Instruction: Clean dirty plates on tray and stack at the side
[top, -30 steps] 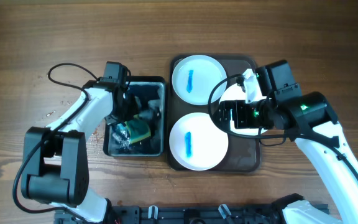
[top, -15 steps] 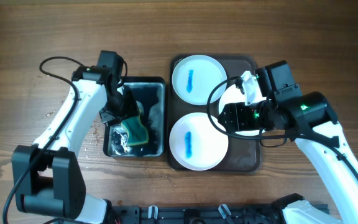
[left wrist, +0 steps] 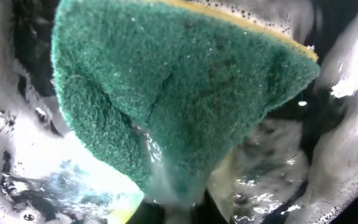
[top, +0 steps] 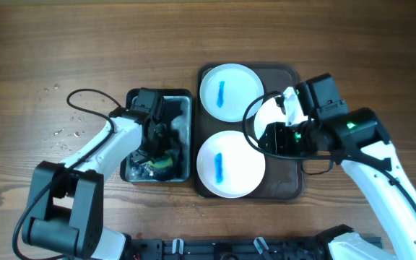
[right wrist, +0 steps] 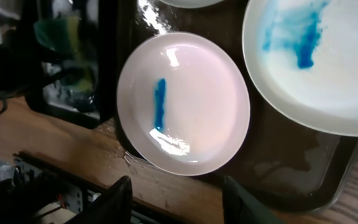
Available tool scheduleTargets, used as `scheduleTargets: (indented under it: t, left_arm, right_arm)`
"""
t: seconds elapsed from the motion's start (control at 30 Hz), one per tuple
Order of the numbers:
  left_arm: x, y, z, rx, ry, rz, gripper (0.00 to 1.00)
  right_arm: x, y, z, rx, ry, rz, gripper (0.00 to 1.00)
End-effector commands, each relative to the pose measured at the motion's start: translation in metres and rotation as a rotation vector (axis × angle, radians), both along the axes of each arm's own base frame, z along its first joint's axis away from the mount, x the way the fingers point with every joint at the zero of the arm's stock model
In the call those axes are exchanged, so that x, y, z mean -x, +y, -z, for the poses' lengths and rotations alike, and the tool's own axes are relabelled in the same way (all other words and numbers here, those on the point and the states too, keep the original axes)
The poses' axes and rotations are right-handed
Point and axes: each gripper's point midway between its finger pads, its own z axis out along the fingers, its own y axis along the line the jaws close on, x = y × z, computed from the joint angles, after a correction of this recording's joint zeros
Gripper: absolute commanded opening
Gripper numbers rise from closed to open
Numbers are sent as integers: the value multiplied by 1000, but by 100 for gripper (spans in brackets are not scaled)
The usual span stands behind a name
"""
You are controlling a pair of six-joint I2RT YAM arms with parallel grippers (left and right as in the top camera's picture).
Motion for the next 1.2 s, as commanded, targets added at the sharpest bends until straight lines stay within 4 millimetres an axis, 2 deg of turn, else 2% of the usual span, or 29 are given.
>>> scheduleTargets:
  t: [0.0,0.1,0.2,0.4,0.57,0.73,0.83,0.93,1.0,1.17]
  left_arm:
    - [-13,-4,-13,10,-28,85,4]
    - [-20,-8,-36,16,-24,110,4]
    - [-26,-10,-65,18,-43,148,4]
    - [-34,-11,-122,31,-142,187,4]
    - [-26,-16,-148,77,-195,193,4]
    - [-17,-30,-152,167,-177,206,4]
    - [-18,-35,-148,176,-171,217,4]
    - [-17,-42,-139,182,-153,205,4]
    - [-12,-60,-131,246,-136,237,4]
    - [-3,-124,-105,435,-135,378,4]
  right_arm:
    - [16,-10,32,56,89,46,47]
    - [27,-14,53,70,127,29,41]
    - [29,-6,68,27,97,-53,34]
    - [31,-14,116,51,129,76,32]
    - [22,-11,137,52,114,66,33]
    - [14,-12,164,84,140,64,23]
    - [8,-11,176,92,145,78,6]
    - [5,-29,184,187,159,197,4]
    - [4,-40,186,237,161,265,4]
    - [2,-40,186,239,155,272,4]
